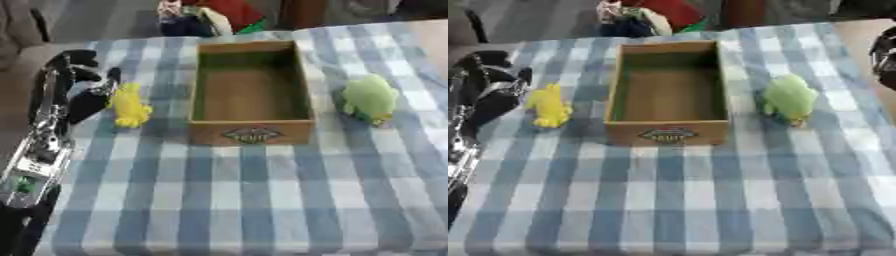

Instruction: Pick up objects on the table and place them in the box.

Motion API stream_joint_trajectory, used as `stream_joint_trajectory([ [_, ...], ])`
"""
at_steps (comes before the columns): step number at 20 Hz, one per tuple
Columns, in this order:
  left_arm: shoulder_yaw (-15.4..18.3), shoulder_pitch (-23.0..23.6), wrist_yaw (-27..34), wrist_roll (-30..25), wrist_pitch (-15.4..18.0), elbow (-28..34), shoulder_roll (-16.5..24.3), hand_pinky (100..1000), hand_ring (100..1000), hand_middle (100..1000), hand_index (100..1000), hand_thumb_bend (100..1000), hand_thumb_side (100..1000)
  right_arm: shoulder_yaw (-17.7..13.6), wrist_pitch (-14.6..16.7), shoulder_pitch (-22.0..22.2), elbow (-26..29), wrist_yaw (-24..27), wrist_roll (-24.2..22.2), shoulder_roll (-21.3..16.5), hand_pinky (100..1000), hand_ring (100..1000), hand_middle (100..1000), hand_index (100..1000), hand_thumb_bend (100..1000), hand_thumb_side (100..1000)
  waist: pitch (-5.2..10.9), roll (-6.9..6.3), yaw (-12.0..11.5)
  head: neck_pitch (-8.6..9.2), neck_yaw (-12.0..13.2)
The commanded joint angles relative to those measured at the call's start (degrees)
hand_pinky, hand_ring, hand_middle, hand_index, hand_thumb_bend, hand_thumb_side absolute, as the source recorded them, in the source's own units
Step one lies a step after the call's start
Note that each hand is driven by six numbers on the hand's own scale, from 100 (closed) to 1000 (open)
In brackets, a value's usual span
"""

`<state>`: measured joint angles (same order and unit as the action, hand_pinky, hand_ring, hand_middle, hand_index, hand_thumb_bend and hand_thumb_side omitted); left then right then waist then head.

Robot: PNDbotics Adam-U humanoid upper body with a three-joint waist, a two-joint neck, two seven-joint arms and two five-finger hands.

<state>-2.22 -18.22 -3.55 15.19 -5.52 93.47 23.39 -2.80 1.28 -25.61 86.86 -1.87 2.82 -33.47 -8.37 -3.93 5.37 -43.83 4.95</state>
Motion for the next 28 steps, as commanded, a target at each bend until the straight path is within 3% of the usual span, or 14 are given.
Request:
stream_joint_trajectory([
  [1, -0.1, -1.2, -0.9, -1.3, -0.4, 0.1, 4.3, 731, 555, 592, 708, 418, 151, -0.4, 0.1, -0.5, 0.6, 0.1, -0.1, -1.2, 569, 638, 614, 789, 100, 100, 1.03, 0.09, 0.1, -0.28, 0.2],
  [9, -2.6, -4.7, -3.8, -6.2, -2.2, -2.9, 12.9, 731, 579, 620, 730, 434, 185, -0.2, 0.1, -0.6, 0.5, 0.0, -0.4, -1.3, 570, 638, 613, 789, 100, 100, 1.30, -0.26, 0.5, -0.28, 0.2],
  [16, -7.6, -11.2, -7.5, -13.7, -2.3, -11.3, 20.0, 724, 592, 633, 752, 429, 178, 0.1, 0.1, -0.6, 0.4, -0.1, -0.7, -1.3, 570, 638, 613, 789, 100, 100, 1.52, -0.36, 1.0, -0.28, 0.3],
  [22, -11.5, -18.4, -12.0, -25.3, -0.1, -19.1, 21.4, 716, 607, 651, 766, 423, 160, 0.4, 0.2, -0.5, 0.2, -0.3, -1.1, -1.3, 570, 638, 612, 789, 100, 100, 1.72, -0.53, 1.3, -0.28, 0.3],
  [24, -13.2, -20.5, -13.5, -28.5, 1.0, -21.9, 20.9, 716, 610, 656, 769, 419, 153, 0.6, 0.1, -0.5, 0.2, -0.3, -1.2, -1.2, 570, 638, 612, 789, 100, 100, 1.82, -0.64, 1.4, -0.28, 0.3],
  [25, -13.8, -21.3, -14.2, -29.8, 1.5, -23.2, 20.3, 718, 616, 662, 775, 460, 135, 0.6, 0.1, -0.4, 0.2, -0.3, -1.3, -1.2, 570, 638, 612, 789, 100, 100, 1.85, -0.68, 1.4, -0.28, 0.3],
  [28, -15.3, -23.3, -16.6, -34.0, 3.0, -27.0, 18.3, 721, 626, 679, 781, 415, 147, 0.7, 0.2, -0.4, 0.1, -0.4, -1.4, -1.1, 570, 638, 612, 789, 100, 100, 1.90, -0.75, 1.6, -0.28, 0.3],
])
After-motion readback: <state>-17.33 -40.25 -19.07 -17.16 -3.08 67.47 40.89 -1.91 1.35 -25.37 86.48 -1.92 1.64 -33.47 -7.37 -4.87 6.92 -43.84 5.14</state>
